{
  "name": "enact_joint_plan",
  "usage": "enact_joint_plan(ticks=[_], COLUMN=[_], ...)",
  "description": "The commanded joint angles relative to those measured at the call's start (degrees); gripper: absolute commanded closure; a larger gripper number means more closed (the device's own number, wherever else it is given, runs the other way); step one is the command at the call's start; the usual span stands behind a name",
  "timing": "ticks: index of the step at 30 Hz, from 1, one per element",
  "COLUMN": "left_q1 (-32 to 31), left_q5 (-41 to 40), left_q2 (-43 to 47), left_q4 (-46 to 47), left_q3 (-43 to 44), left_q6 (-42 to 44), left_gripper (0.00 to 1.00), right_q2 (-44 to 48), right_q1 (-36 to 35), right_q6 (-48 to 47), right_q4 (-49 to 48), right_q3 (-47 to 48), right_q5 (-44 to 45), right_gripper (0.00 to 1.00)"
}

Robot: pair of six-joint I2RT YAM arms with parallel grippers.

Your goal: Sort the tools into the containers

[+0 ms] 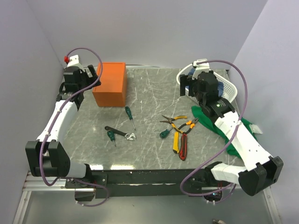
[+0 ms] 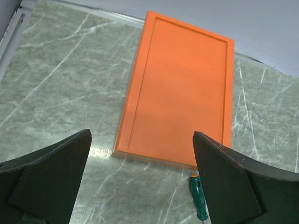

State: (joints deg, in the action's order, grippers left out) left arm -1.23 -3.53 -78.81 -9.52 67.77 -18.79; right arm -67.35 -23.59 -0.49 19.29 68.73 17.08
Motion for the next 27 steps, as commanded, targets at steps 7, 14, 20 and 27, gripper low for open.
enact_joint_plan(ticks=[7, 14, 20, 27], left_q1=[0.4, 9.5, 12.6, 13.4], left_q5=[0.7, 8.5, 9.2, 19.4], left_q2=[-0.1, 1.7, -9.3, -26.6], left_q4=[-1.7, 7.7, 11.3, 12.0], left_q3=[0.0, -8.9, -0.1, 11.0], left_q6=[-1.9, -2.7, -4.1, -6.9], left_gripper=[0.15, 0.99, 0.99, 0.99], right_q2=[-11.4, -29.8, -36.6, -47.5], right_q1=[-1.4, -2.1, -2.2, -6.5], right_q6=[-2.5, 9.7, 12.5, 7.1], right_q4=[-14.2, -16.9, -20.9, -20.7], right_q3=[9.0, 20.2, 21.1, 27.8], right_q5=[-16.5, -20.6, -27.9, -36.9], right_gripper=[0.03, 0.33, 0.89, 1.0])
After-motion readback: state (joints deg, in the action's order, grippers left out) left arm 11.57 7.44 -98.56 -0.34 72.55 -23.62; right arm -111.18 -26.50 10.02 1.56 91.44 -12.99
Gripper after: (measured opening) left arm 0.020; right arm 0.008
